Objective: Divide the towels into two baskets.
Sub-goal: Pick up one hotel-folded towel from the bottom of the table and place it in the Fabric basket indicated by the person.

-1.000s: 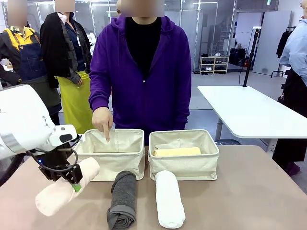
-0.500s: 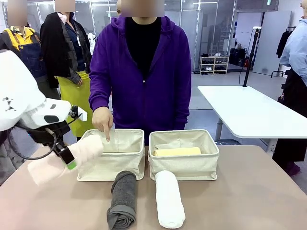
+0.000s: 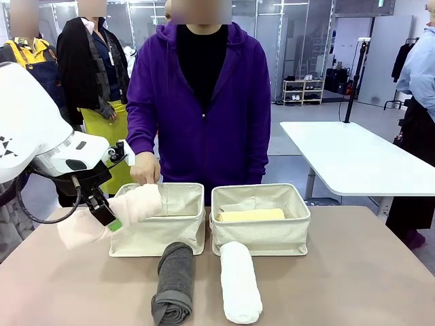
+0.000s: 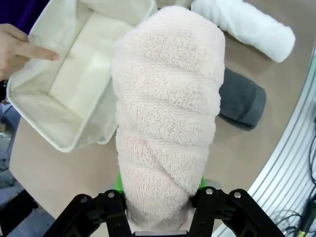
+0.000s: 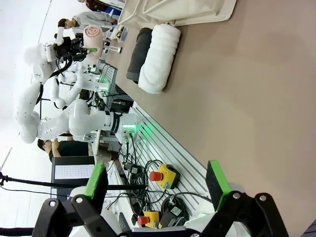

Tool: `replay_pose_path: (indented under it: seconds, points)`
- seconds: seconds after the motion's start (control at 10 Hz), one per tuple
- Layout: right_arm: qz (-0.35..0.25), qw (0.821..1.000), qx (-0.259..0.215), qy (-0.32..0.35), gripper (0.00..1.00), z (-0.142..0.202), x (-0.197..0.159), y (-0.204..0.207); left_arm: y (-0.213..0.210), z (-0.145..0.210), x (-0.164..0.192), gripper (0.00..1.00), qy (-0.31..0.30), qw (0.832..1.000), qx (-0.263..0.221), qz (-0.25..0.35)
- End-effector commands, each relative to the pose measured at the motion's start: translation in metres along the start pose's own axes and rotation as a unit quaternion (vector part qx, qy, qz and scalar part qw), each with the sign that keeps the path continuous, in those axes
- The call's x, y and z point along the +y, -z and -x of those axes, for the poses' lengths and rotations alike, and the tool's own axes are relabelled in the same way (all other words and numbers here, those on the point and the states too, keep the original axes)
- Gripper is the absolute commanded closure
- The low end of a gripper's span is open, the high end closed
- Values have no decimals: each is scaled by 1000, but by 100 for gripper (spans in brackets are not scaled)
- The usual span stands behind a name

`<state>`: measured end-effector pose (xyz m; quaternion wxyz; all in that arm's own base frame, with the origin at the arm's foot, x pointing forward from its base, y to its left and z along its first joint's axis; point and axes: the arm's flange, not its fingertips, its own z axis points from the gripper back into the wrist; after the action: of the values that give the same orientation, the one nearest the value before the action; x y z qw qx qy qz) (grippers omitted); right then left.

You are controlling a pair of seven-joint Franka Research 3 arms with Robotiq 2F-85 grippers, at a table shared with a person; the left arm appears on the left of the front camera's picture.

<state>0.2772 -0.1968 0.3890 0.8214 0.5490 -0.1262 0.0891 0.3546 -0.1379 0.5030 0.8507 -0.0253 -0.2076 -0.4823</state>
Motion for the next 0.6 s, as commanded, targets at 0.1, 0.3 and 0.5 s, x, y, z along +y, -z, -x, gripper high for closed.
replay_pose_path:
  seconds: [0.1, 0.3, 0.5]
  points:
    - [9, 1000, 2, 4, 0, 2, 2, 0, 0, 0, 0, 54, 0, 1000, 0, 0]
    - [9, 1000, 2, 4, 0, 2, 2, 0, 0, 0, 0, 54, 0, 1000, 0, 0]
    - [9, 1000, 2, 4, 0, 2, 2, 0, 0, 0, 0, 54, 0, 1000, 0, 0]
